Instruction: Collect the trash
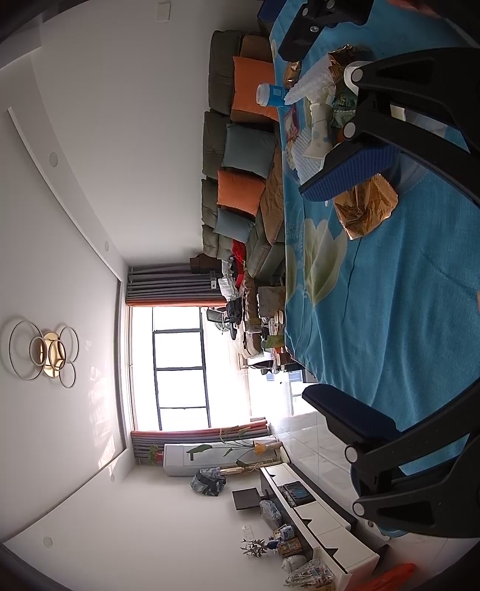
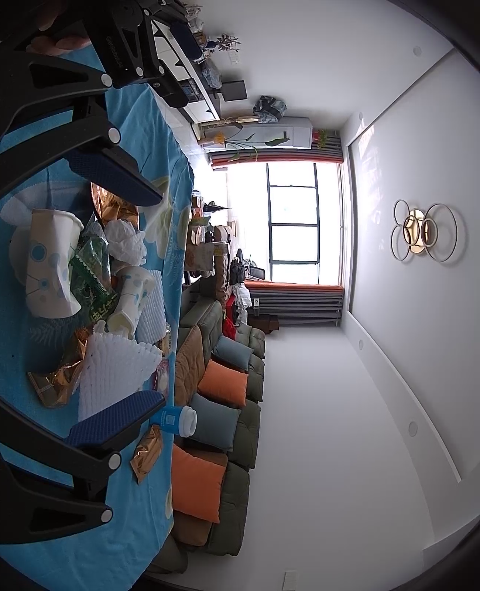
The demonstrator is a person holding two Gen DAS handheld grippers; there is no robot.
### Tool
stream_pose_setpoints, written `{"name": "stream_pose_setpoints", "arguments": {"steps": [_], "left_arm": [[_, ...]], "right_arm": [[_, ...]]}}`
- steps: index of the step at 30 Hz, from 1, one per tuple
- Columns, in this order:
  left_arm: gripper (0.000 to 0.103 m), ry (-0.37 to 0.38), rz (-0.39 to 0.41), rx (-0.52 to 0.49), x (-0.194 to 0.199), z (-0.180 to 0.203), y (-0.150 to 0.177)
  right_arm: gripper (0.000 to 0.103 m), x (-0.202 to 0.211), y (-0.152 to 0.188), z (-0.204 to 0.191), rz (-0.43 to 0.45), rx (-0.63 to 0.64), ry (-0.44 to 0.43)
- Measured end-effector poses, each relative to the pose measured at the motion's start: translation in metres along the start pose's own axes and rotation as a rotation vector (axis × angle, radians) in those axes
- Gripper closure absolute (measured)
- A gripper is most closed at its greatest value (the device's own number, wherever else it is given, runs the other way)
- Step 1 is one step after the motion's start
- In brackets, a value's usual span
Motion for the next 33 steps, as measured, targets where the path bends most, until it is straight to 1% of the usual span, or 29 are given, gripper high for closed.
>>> {"name": "stream_pose_setpoints", "arguments": {"steps": [33], "left_arm": [[0.006, 0.002, -0.010, 0.007, 0.0002, 0.0014, 0.0014]], "right_arm": [[0.006, -0.0001, 0.0007, -0.0005, -0.007, -0.005, 0.000]]}}
Point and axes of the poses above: each gripper's, at about its wrist camera, not at the fingertips, and x roughly against the way its jaws point, z to its right, y to its underside, the point moved 4 cm from there along -x, roughly the way its jaws point, and after that the axes turned 12 degrees about z, right-handed, at the moved point
